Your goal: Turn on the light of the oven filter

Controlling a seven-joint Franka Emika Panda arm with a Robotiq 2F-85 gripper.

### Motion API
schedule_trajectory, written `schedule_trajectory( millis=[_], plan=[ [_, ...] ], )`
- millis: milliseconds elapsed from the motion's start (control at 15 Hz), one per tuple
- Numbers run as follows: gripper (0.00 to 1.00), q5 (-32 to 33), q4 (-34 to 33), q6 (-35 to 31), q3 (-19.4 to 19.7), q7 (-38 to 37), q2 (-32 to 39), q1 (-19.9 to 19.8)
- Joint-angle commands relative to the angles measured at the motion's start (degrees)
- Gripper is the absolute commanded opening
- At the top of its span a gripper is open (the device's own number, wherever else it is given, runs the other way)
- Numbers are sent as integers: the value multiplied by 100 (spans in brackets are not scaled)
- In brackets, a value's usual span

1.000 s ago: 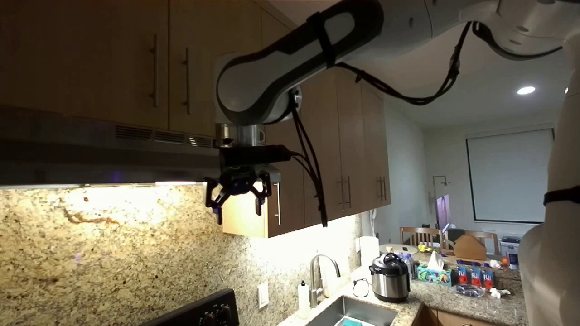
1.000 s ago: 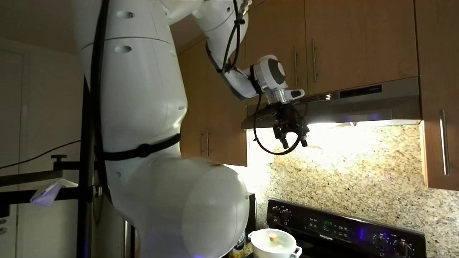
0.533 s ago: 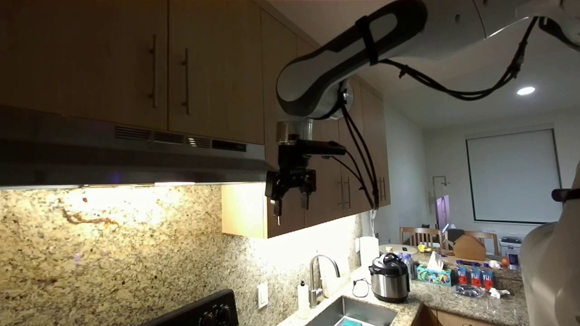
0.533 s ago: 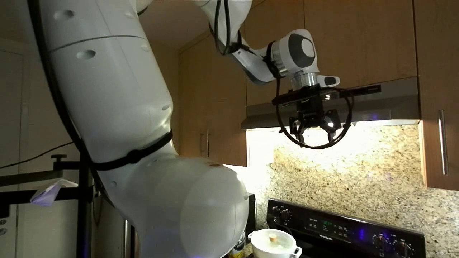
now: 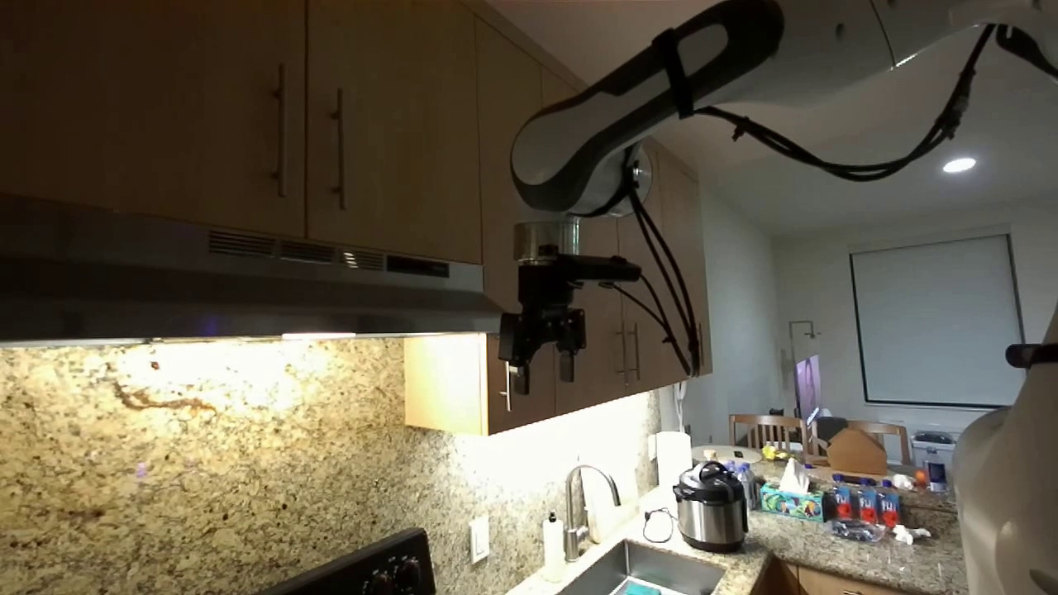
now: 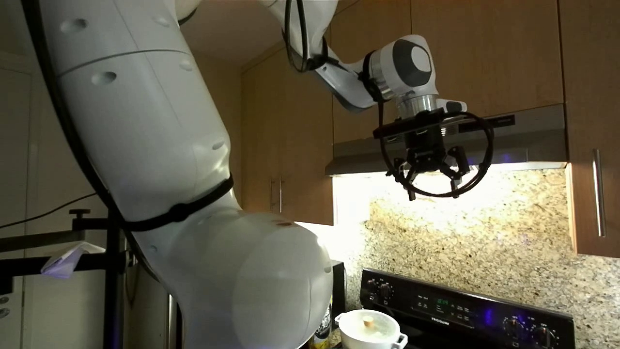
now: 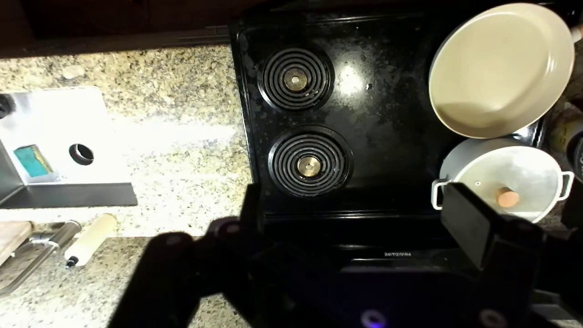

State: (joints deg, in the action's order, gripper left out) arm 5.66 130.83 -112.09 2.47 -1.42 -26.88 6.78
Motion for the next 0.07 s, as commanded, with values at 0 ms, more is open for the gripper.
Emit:
schedule_trajectory(
  millis=[0],
  plan=[
    [100, -88, -8, 2, -167, 72, 6, -200]
  ],
)
